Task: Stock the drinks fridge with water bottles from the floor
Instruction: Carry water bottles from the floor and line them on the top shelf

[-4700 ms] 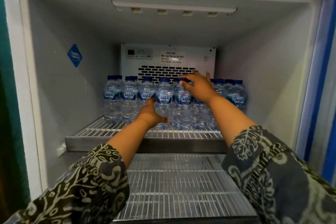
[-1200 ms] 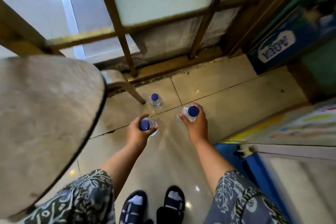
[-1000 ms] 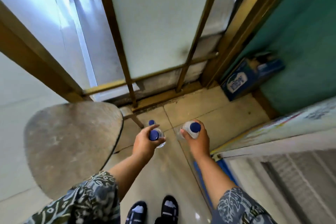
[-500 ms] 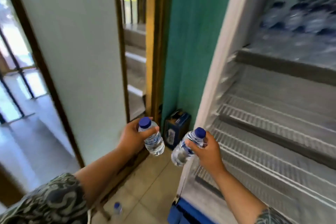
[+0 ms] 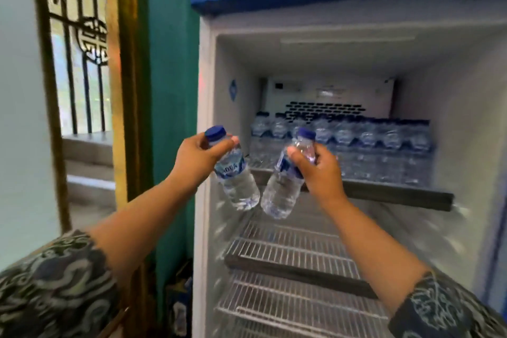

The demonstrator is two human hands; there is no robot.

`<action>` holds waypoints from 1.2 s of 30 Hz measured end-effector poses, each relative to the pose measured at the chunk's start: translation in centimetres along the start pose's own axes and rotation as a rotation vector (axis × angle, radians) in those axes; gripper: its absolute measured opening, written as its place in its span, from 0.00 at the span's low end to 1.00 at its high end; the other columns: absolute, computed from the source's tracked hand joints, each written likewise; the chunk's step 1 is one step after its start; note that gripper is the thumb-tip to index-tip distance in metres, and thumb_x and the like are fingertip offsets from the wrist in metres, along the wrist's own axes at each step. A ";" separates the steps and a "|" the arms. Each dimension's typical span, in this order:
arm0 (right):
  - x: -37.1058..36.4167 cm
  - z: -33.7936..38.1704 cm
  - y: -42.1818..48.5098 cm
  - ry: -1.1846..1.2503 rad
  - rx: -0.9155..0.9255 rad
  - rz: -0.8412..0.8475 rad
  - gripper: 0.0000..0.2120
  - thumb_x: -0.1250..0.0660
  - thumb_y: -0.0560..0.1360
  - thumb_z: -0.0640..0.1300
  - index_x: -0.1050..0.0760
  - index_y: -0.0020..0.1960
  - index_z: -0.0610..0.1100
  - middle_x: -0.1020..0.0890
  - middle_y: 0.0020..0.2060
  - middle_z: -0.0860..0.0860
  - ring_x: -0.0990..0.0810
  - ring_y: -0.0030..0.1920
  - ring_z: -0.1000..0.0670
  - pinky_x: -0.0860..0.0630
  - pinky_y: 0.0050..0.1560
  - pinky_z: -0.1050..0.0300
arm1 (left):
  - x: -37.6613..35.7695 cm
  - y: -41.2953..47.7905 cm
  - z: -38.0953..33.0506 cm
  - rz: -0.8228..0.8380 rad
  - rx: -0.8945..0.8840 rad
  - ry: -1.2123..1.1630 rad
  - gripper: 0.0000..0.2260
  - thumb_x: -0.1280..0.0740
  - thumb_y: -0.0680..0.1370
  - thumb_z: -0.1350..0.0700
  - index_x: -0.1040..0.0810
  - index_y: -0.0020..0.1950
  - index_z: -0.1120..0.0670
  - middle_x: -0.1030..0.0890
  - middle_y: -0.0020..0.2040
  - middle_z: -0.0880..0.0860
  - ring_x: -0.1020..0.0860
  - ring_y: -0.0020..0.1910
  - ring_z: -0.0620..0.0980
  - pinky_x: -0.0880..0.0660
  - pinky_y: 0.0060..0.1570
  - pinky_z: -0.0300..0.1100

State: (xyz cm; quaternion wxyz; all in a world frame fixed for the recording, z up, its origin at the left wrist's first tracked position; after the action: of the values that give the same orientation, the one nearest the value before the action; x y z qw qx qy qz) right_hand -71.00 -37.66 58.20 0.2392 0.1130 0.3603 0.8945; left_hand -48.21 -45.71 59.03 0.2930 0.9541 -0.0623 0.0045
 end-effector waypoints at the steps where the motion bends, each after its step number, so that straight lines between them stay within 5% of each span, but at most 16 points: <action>1: 0.7 0.9 1.5 -0.010 0.024 -0.011 0.06 0.29 0.73 0.42 0.26 0.40 0.48 0.23 0.32 0.56 0.25 0.29 0.66 0.30 0.32 0.73 | -1.1 1.2 -0.9 -0.005 -0.028 -0.017 0.03 0.28 0.72 0.56 0.20 0.43 0.51 0.18 0.40 0.49 0.20 0.34 0.37 0.24 0.37 0.28; 7: 3.4 1.3 8.3 -0.044 0.082 -0.037 0.08 0.29 0.72 0.44 0.26 0.48 0.48 0.20 0.40 0.56 0.21 0.36 0.66 0.27 0.37 0.74 | -5.9 7.2 -3.1 -0.048 -0.135 0.036 0.12 0.26 0.71 0.53 0.20 0.51 0.56 0.17 0.44 0.53 0.20 0.40 0.44 0.23 0.42 0.31; 11: 3.1 -1.8 10.6 -0.168 0.024 -0.032 0.15 0.28 0.71 0.48 0.25 0.55 0.44 0.20 0.46 0.52 0.21 0.48 0.53 0.25 0.47 0.64 | -8.2 9.6 -1.7 -0.060 -0.131 0.136 0.15 0.25 0.69 0.49 0.20 0.49 0.56 0.17 0.45 0.57 0.18 0.47 0.54 0.22 0.52 0.50; 16: 1.9 -6.3 11.2 -0.298 -0.140 -0.011 0.32 0.29 0.71 0.52 0.35 0.70 0.40 0.29 0.68 0.44 0.30 0.67 0.45 0.33 0.62 0.56 | -10.4 11.6 0.7 -0.021 -0.086 0.184 0.11 0.27 0.72 0.51 0.23 0.49 0.54 0.20 0.42 0.54 0.22 0.43 0.50 0.28 0.44 0.42; 21: 1.2 -7.8 12.8 -0.435 -0.201 -0.016 0.36 0.30 0.71 0.57 0.38 0.73 0.42 0.35 0.72 0.45 0.34 0.71 0.43 0.35 0.68 0.51 | -12.1 14.2 3.8 0.085 -0.002 0.166 0.17 0.27 0.72 0.50 0.21 0.56 0.58 0.18 0.47 0.53 0.19 0.47 0.51 0.25 0.46 0.43; 26: 0.8 -8.5 14.4 -0.669 -0.233 0.043 0.40 0.32 0.71 0.60 0.43 0.75 0.43 0.38 0.74 0.45 0.36 0.72 0.43 0.35 0.69 0.49 | -13.5 16.4 5.8 0.157 0.107 0.255 0.29 0.30 0.73 0.44 0.33 0.67 0.58 0.25 0.57 0.54 0.25 0.60 0.56 0.29 0.51 0.45; 30: 0.9 -8.0 14.5 -0.611 -0.167 -0.008 0.39 0.29 0.71 0.55 0.48 0.75 0.57 0.35 0.72 0.47 0.31 0.68 0.43 0.28 0.62 0.47 | -14.9 16.6 7.0 0.216 0.078 0.245 0.31 0.35 0.74 0.39 0.37 0.71 0.55 0.29 0.68 0.58 0.29 0.65 0.60 0.30 0.59 0.51; 36: 0.2 -6.4 15.1 -0.843 -0.083 0.044 0.27 0.39 0.75 0.61 0.38 0.70 0.52 0.25 0.63 0.45 0.23 0.57 0.42 0.26 0.47 0.53 | -16.3 15.3 8.5 0.322 -0.015 0.208 0.31 0.40 0.77 0.41 0.47 0.75 0.50 0.32 0.71 0.59 0.31 0.67 0.60 0.32 0.60 0.50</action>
State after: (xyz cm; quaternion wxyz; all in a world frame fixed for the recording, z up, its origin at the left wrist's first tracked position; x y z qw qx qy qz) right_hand -78.81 -50.79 64.23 0.3507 0.4667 0.1921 0.7888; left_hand -66.47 -61.09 59.80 0.3006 0.9239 -0.1835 0.1493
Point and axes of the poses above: each hand's wrist, its own y-axis towards the middle knuckle, its own x-axis out of the back of the hand, z = x × y, the point moved 10 cm from there along y, towards the middle knuckle
